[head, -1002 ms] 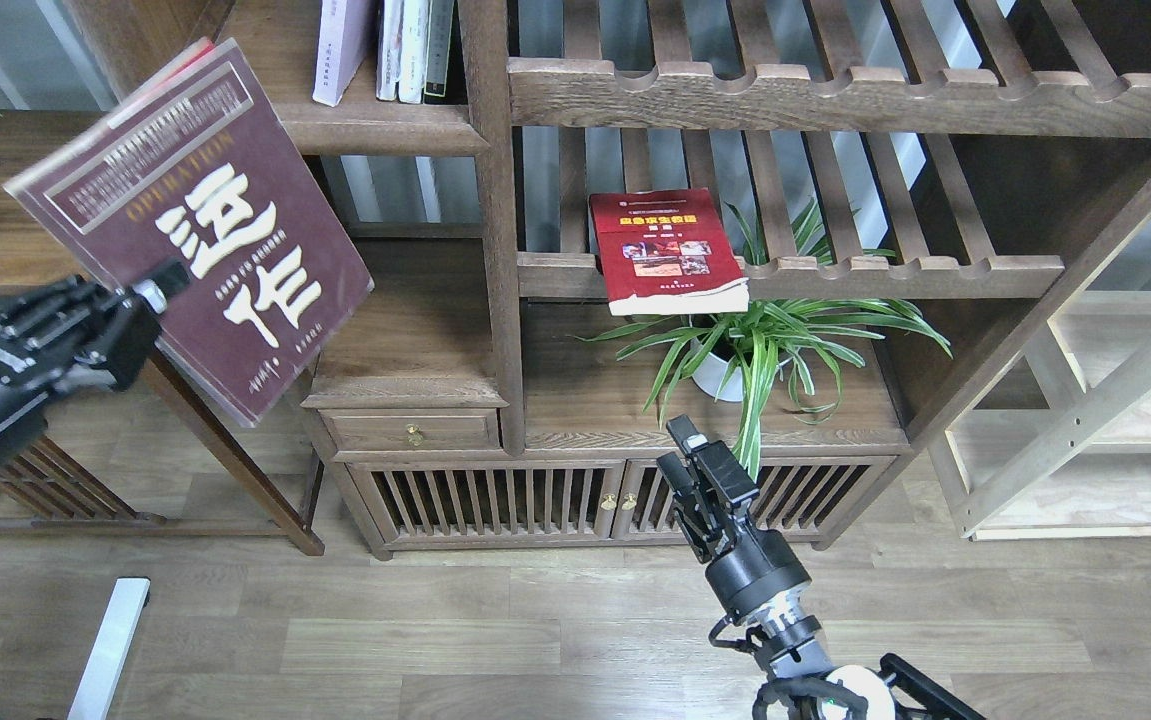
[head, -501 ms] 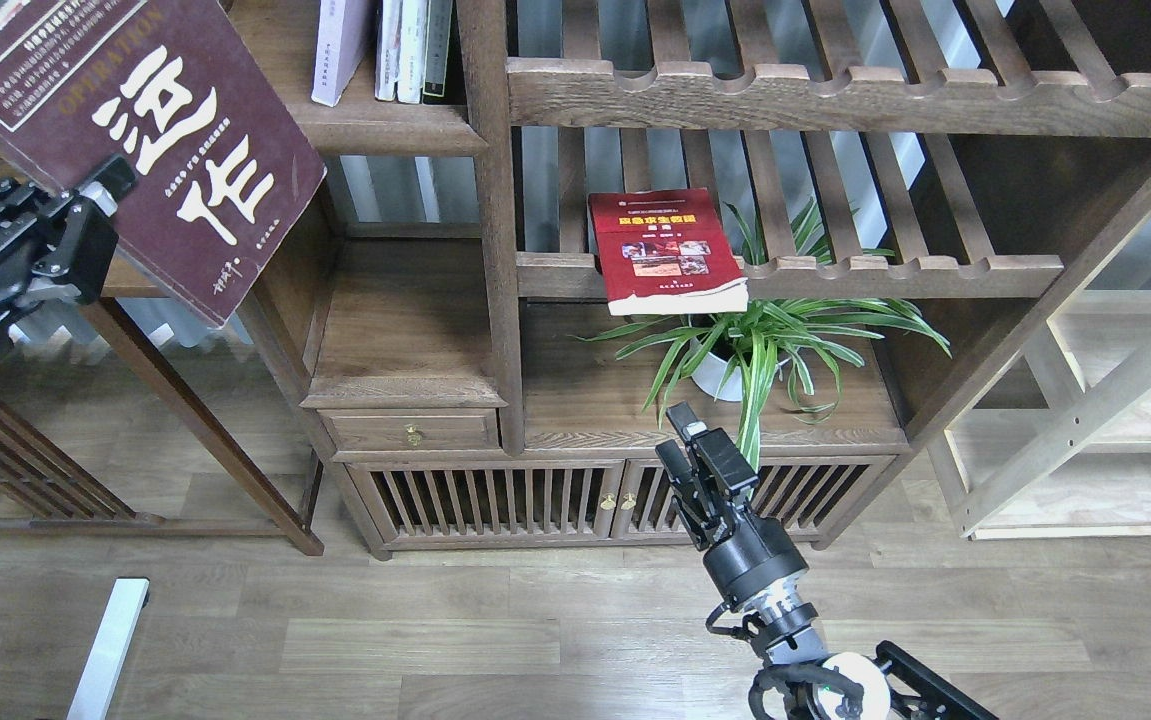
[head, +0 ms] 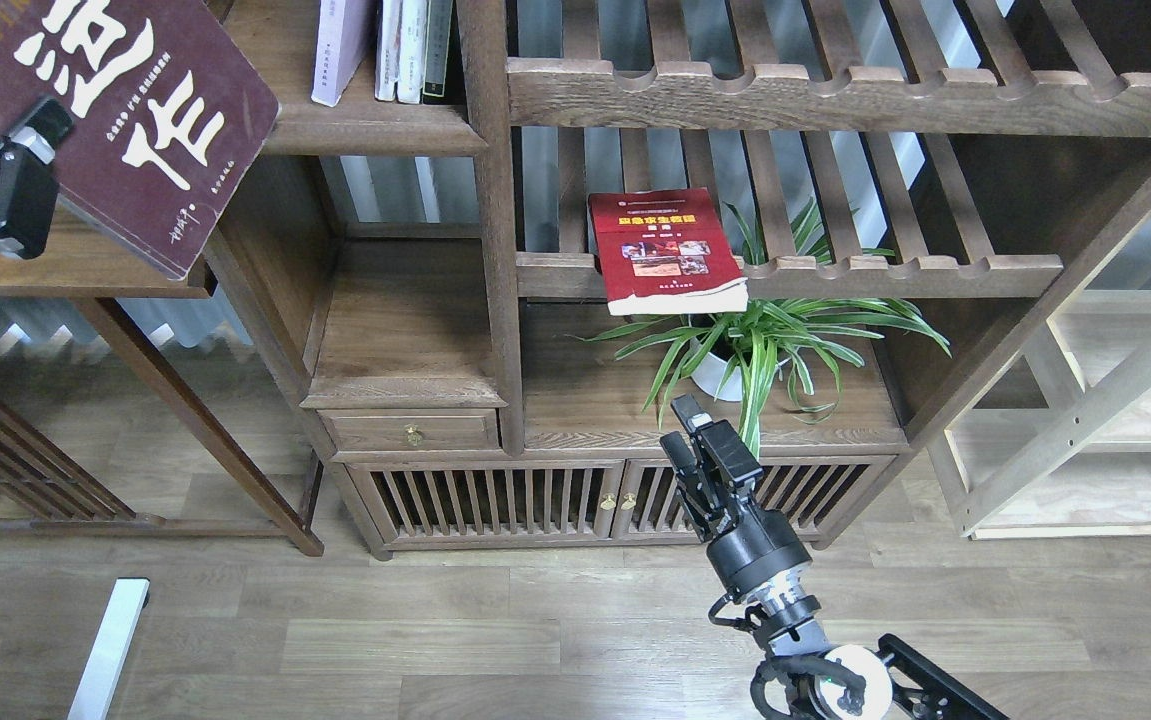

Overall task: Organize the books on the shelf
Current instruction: 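Raise the dark red book with the left gripper toward the upper shelf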

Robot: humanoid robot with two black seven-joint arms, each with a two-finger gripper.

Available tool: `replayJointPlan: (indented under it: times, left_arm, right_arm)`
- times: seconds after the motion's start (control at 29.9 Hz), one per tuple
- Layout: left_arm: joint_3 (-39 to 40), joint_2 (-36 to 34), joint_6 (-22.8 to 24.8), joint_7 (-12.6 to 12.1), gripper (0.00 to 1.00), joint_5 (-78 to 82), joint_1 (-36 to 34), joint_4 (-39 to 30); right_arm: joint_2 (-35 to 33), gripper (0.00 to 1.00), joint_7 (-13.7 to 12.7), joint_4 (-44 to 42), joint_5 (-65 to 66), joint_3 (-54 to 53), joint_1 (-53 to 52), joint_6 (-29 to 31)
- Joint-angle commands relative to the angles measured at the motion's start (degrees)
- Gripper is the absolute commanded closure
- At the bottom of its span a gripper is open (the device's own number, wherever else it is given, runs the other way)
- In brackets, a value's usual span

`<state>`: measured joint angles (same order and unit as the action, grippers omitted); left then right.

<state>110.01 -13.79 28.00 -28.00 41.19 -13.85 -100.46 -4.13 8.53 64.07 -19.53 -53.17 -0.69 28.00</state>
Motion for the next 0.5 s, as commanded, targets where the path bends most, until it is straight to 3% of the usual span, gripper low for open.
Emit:
replayJointPlan:
  times: [0.0,0.47]
  left_arm:
    - [-0.1,-0.2,0.0,0.0,1.00,0.1,-0.8,0.7]
    - [-3.0,-3.4,0.0,0.0,1.00,0.3,-5.6,4.7]
  right_arm:
    - [0.0,0.26,0.0,0.0,-0.1,0.0,0.0,0.0]
    - [-0.1,0.26,0.0,0.0,-0.2,-0.1,-0.3,0.0]
